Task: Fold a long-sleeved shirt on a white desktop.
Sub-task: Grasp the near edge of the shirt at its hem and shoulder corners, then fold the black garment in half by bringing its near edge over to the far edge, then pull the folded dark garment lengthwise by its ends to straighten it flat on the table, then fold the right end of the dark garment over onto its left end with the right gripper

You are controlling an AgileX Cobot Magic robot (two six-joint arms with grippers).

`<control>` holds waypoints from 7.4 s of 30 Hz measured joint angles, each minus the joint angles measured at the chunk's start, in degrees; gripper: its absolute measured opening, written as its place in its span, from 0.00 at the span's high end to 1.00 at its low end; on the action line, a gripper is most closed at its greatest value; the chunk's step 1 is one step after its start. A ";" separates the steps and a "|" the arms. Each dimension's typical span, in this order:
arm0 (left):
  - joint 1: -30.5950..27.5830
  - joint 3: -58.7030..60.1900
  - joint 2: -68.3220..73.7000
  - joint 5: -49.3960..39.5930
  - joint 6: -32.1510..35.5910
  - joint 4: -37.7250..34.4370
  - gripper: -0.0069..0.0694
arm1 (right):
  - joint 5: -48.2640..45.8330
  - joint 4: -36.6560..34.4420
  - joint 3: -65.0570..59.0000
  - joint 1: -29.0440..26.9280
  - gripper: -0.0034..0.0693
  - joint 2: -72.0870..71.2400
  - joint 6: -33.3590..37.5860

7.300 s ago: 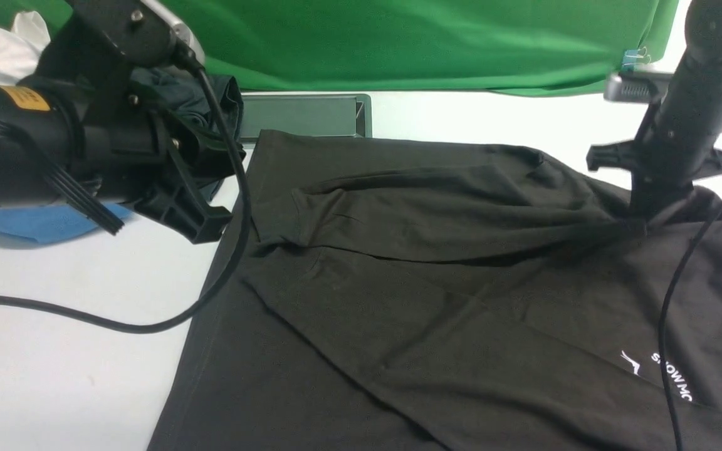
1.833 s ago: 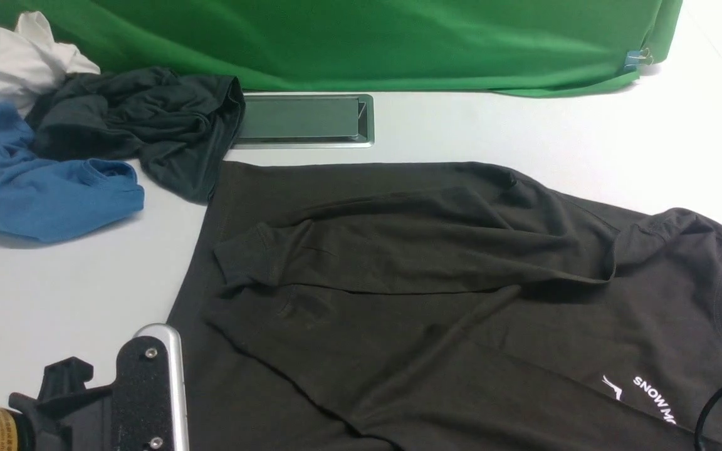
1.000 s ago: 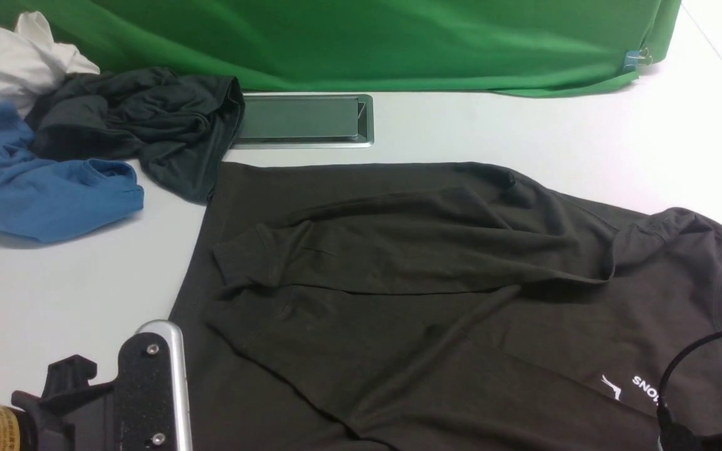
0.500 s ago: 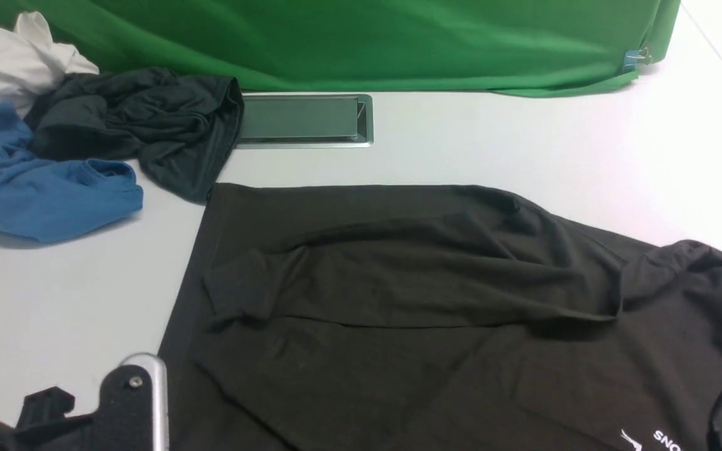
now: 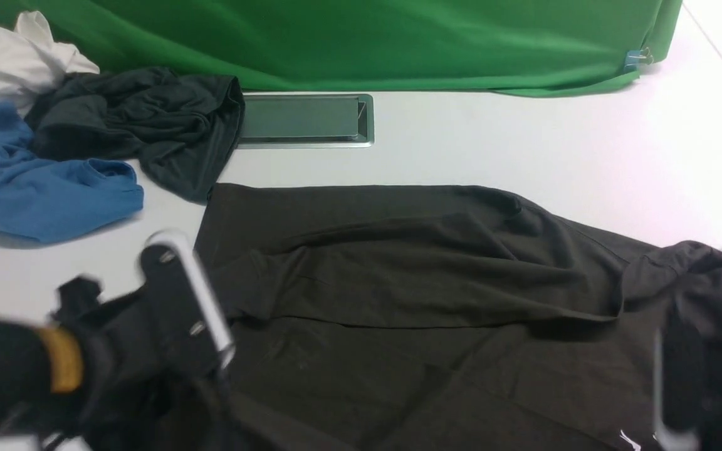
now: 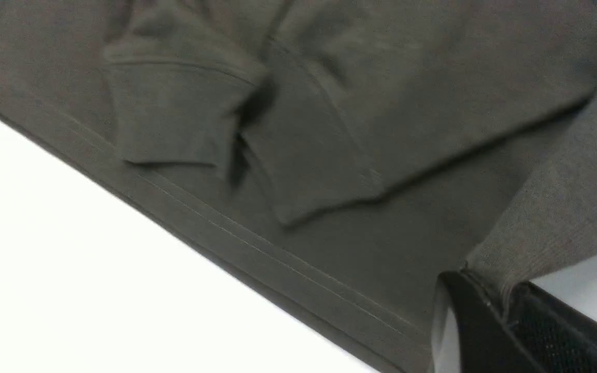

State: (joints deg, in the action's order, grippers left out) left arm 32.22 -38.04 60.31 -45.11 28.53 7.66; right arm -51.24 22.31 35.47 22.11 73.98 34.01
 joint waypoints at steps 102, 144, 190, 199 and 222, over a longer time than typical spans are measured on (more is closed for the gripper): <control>-17.10 -27.77 23.77 15.72 6.17 -19.49 0.88 | 37.65 -37.50 51.63 -10.61 0.89 49.39 -14.68; -8.90 1.80 -8.24 15.15 4.87 -28.11 0.88 | 9.45 -28.63 31.13 -39.67 0.13 35.67 -29.78; -8.90 1.80 -8.61 13.34 5.54 -26.42 0.88 | 1.87 -30.32 33.25 -32.93 0.82 6.08 -29.11; -8.90 1.80 -8.61 13.59 5.54 -26.00 0.88 | 5.72 -47.51 39.98 -20.18 0.82 7.07 -22.67; -8.90 1.80 -8.61 16.70 5.54 -25.93 0.88 | 6.38 -57.87 60.87 5.77 0.82 37.56 -19.62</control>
State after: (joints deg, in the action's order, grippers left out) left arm 23.33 -36.24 51.70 -28.40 34.08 -18.27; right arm -44.86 -35.57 96.34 27.87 111.54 14.39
